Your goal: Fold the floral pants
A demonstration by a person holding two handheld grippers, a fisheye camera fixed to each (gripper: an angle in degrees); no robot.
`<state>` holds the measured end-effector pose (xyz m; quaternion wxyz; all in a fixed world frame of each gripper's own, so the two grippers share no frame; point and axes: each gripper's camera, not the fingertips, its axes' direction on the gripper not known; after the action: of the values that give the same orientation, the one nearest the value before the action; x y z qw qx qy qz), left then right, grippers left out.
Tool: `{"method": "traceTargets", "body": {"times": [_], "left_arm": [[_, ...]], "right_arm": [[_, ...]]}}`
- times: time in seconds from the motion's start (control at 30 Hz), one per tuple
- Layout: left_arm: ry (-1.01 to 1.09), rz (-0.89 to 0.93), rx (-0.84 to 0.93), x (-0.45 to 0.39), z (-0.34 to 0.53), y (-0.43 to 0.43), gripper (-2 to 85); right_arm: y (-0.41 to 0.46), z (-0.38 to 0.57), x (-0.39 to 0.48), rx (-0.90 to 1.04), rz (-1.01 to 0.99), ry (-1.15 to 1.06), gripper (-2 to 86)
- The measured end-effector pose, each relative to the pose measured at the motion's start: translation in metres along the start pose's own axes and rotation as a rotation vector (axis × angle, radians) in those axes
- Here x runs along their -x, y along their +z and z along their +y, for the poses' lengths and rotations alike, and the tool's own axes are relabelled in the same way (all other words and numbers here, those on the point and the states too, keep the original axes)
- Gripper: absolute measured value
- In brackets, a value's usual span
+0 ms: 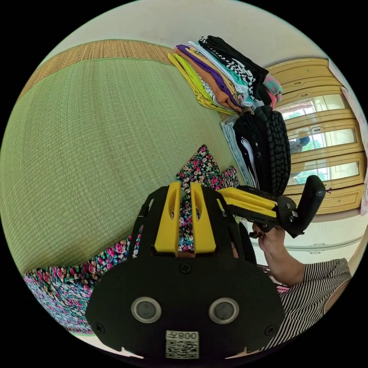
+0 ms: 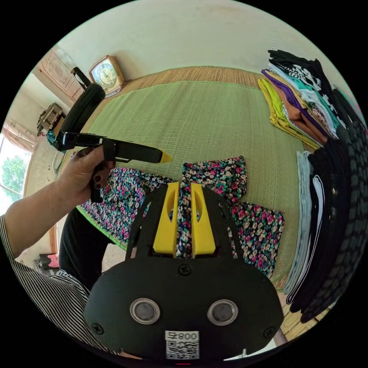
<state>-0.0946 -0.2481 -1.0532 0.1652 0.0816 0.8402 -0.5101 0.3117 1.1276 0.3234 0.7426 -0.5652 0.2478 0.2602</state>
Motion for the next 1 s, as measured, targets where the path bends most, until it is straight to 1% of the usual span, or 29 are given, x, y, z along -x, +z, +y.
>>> {"method": "traceTargets", "body": {"times": [0.1, 0.23, 0.37, 0.47, 0.53, 0.63, 0.7, 0.77, 0.9, 1.0], "left_arm": [[-0.009, 0.0, -0.007, 0.007, -0.008, 0.008, 3.7], [-0.03, 0.023, -0.005, 0.017, -0.014, 0.021, 3.1], [-0.047, 0.018, 0.0, 0.025, -0.023, 0.034, 2.7], [-0.043, 0.026, 0.002, 0.024, -0.035, 0.045, 2.5], [-0.016, 0.031, -0.004, 0.018, -0.048, 0.053, 2.4], [0.037, 0.054, -0.009, 0.005, -0.066, 0.065, 2.5], [0.078, 0.062, -0.002, -0.005, -0.078, 0.075, 2.6], [0.12, 0.059, 0.019, -0.017, -0.091, 0.088, 2.8], [0.231, 0.018, 0.088, -0.053, -0.12, 0.127, 3.3], [0.295, -0.008, 0.13, -0.078, -0.14, 0.157, 3.7]], "right_arm": [[0.026, -0.024, 0.011, 0.044, 0.038, -0.03, 6.7], [0.058, -0.032, 0.015, 0.124, 0.05, -0.024, 5.7], [0.062, -0.023, 0.018, 0.09, 0.097, -0.015, 2.2], [0.06, -0.012, 0.012, 0.077, 0.073, -0.004, 0.8], [0.049, -0.001, 0.0, 0.04, 0.026, 0.029, 0.6], [0.011, 0.03, -0.033, -0.097, -0.072, 0.124, 0.5], [-0.02, 0.064, -0.068, -0.212, -0.179, 0.227, 0.4], [-0.035, 0.091, -0.09, -0.272, -0.229, 0.283, 0.3], [-0.045, 0.149, -0.124, -0.305, -0.276, 0.398, 0.2], [-0.041, 0.176, -0.134, -0.283, -0.237, 0.441, 0.2]]}}
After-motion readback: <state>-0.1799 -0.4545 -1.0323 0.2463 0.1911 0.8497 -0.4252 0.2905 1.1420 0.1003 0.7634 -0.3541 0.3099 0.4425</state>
